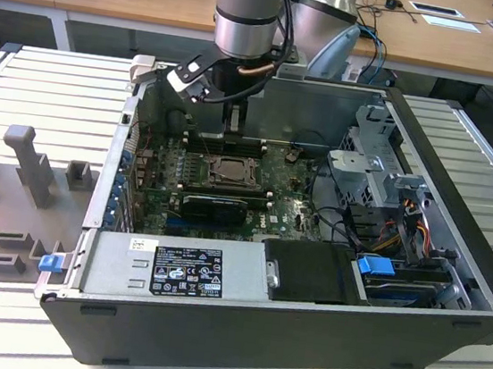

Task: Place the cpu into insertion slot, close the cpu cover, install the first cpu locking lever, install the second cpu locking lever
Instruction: 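Install the first cpu locking lever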

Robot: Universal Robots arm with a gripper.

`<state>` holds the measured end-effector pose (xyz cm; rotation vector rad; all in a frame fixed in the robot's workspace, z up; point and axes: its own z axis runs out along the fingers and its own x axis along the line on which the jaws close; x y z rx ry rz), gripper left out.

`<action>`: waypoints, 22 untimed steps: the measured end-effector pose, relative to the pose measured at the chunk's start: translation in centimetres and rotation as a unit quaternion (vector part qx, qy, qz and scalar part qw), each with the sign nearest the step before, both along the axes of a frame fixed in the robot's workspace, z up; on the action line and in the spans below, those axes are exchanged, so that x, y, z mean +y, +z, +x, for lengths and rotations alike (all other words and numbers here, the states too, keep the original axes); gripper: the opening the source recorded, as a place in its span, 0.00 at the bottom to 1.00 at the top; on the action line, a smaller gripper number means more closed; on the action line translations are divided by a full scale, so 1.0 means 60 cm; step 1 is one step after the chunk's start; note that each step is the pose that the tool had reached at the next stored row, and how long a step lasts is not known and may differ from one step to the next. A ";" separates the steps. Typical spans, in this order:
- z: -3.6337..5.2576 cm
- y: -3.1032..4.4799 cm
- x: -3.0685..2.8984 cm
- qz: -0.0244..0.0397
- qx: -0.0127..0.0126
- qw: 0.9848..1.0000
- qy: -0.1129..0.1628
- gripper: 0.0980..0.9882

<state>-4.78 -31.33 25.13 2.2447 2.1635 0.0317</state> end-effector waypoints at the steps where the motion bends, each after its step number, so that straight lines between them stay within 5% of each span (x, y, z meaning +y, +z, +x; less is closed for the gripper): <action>1: 0.000 0.002 0.0000 0.000 0.000 1.000 0.000 0.01; 7: 0.000 0.014 0.0000 0.000 0.000 1.000 0.002 0.01; 11: 0.000 0.014 0.0000 0.000 0.000 0.998 0.056 0.01; 15: 0.000 0.014 0.0000 0.000 0.000 0.994 0.109 0.01; 17: 0.000 0.014 0.0000 0.000 0.000 0.991 0.137 0.01; 22: 0.000 0.014 0.0000 0.000 0.000 0.985 0.172 0.01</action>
